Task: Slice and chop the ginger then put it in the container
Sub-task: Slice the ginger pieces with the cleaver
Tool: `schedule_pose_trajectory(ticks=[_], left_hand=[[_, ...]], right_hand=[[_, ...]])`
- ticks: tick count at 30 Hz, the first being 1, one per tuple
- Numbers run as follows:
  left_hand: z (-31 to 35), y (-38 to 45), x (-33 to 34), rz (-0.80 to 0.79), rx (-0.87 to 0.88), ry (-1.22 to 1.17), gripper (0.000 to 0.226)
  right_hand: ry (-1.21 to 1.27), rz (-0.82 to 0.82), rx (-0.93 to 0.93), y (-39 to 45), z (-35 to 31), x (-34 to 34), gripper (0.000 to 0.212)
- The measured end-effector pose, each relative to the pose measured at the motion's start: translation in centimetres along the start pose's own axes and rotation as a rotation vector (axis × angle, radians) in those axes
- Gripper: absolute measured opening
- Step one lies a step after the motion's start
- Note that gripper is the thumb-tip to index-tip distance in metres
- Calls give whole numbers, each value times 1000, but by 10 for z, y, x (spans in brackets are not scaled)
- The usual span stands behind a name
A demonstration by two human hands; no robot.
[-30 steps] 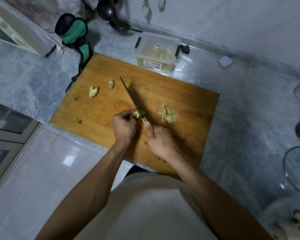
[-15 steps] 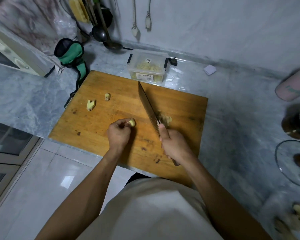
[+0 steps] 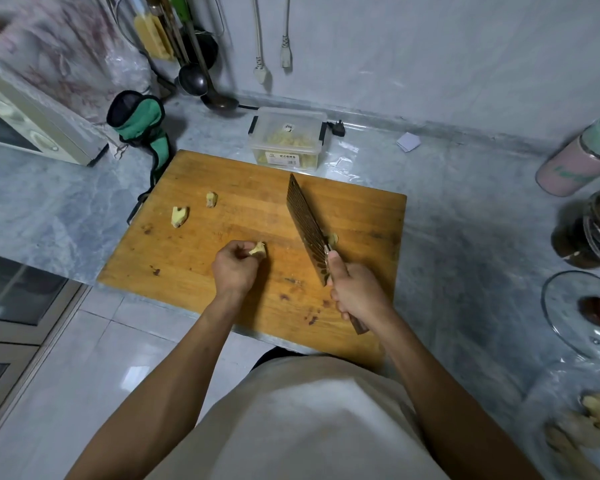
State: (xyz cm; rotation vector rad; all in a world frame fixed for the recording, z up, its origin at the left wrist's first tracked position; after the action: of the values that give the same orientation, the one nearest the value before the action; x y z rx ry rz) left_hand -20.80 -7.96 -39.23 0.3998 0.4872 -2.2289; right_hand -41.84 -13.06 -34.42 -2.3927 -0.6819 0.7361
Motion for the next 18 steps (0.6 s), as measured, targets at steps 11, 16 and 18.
schedule_pose_trajectory(ticks=[11,16,18], left_hand=[[-4,-16,-18,-88,19,-145,22],[-8,-16,-35,-60,37,-189,16],[-7,-13,-40,-38,60,-174,15]], right_hand=[[-75,-164,-85,0,-6,6,56],[-163,-160,-154,1,-9,4,58],[-187,-161,-176,2,-13,6,58]])
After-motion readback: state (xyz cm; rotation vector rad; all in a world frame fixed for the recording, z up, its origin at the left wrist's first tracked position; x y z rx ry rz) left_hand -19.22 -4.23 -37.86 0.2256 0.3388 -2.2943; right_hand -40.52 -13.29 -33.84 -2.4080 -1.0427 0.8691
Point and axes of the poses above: each hand's wrist, its own y-axis towards the middle knuckle, its own x-axis out of the palm, z = x × y, the point moved 1 cm from there along y, towards the middle knuckle, and after that the axes turned 9 degrees about x, right-handed, at the moved point
